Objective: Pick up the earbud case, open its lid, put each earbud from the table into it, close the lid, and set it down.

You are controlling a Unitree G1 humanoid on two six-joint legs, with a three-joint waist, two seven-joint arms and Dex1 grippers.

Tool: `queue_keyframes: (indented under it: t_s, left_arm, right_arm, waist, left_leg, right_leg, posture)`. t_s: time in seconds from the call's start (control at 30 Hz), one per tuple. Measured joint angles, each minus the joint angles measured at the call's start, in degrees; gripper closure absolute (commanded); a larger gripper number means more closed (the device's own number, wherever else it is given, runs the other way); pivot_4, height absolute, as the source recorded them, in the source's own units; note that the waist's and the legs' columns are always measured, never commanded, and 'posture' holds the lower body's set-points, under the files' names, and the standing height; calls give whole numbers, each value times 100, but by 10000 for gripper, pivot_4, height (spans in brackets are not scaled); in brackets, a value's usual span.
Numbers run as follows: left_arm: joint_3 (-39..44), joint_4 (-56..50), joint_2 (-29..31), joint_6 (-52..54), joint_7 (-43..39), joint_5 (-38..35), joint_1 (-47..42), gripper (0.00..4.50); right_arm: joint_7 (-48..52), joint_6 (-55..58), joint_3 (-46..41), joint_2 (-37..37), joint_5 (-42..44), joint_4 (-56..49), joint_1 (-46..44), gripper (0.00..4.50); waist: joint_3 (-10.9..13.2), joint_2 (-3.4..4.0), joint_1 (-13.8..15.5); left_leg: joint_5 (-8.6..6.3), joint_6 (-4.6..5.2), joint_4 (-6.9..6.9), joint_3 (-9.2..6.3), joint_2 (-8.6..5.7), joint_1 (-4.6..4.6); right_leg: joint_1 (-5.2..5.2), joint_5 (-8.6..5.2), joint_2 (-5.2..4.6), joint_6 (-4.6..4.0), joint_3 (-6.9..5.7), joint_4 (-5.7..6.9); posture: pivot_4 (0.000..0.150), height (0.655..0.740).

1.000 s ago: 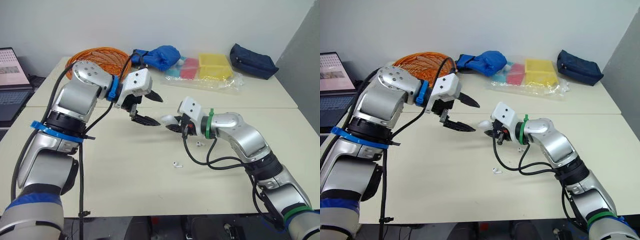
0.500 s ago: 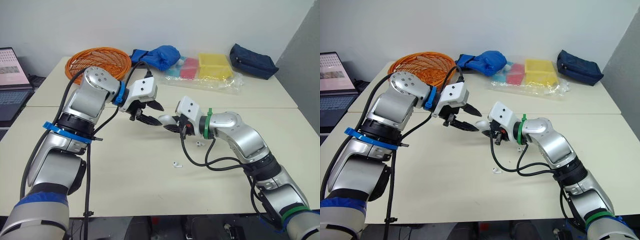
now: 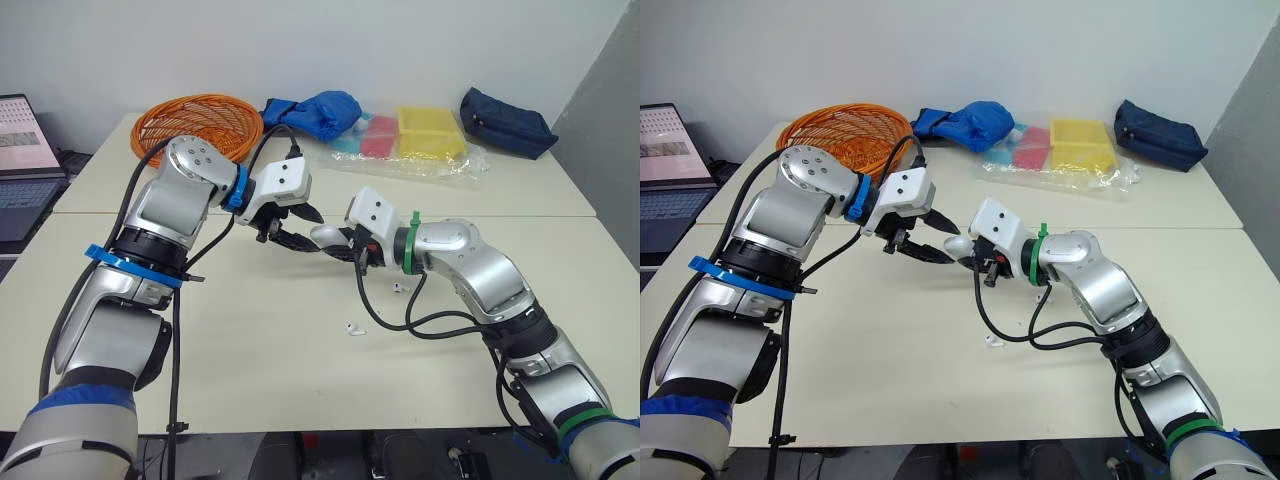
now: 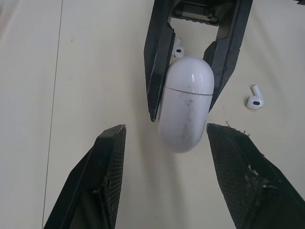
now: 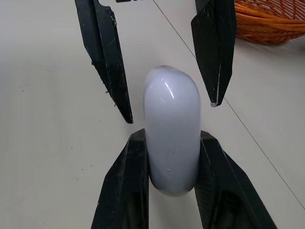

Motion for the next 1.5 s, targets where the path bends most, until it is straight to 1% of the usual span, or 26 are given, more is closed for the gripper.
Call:
queue_keyframes:
  t_s: [0.57, 1.2, 1.3, 1.4, 1.43, 1.47, 1.5]
  left_arm:
    - [4, 27, -187, 25, -21, 15, -5, 17334]
    - [4, 40, -193, -47, -55, 77, -98, 17334]
    - [4, 40, -193, -96, -61, 77, -97, 22949]
    - [4, 37, -193, -97, -82, 76, -93, 31876]
    - [3, 32, -193, -101, -104, 75, -85, 35530]
    - [2, 26, -192, -124, -135, 82, -81, 37452]
    - [2, 26, -191, -132, -144, 88, -81, 37426]
  right_arm:
    - [52, 4, 0, -4, -9, 0, -44, 36529]
    - [89, 2, 0, -101, -71, -16, -33, 36529]
    - [88, 2, 0, -101, -71, -16, -33, 36529]
    - [83, 5, -5, -99, -67, -16, -33, 36529]
    - [78, 10, -21, -99, -67, -16, -34, 36529]
    - [91, 16, -25, -105, -59, -16, -34, 36529]
    - [92, 19, -25, -104, -54, -16, -34, 36529]
  waist:
    - [0, 0, 0]
    - [0, 0, -1]
    - [0, 0, -1]
    - [0, 0, -1]
    - [0, 0, -1]
    - [0, 0, -1]
    - [0, 0, -1]
  left_leg:
    - [0, 0, 7, -2, 0, -2]
    - [0, 0, 14, -3, 0, -4]
    - [0, 0, 16, -3, 0, -5]
    - [0, 0, 20, -3, 0, -6]
    - [0, 0, 23, -4, 0, -7]
    - [0, 0, 28, -5, 1, -10]
    - [0, 0, 32, -6, 1, -12]
  right_leg:
    - [0, 1, 0, -1, -1, 4]
    - [1, 1, 0, -1, -1, 7]
    - [1, 1, 0, -1, -1, 7]
    - [1, 1, 0, -1, -1, 8]
    - [1, 1, 0, -1, -1, 8]
    - [1, 1, 0, -1, -1, 9]
    - [1, 1, 0, -1, -2, 10]
  posture:
    - [1500, 7400]
    - [1500, 7400]
    - [1500, 7400]
    - [1500, 7400]
    - [1500, 7400]
    - [1500, 7400]
    - [1500, 7400]
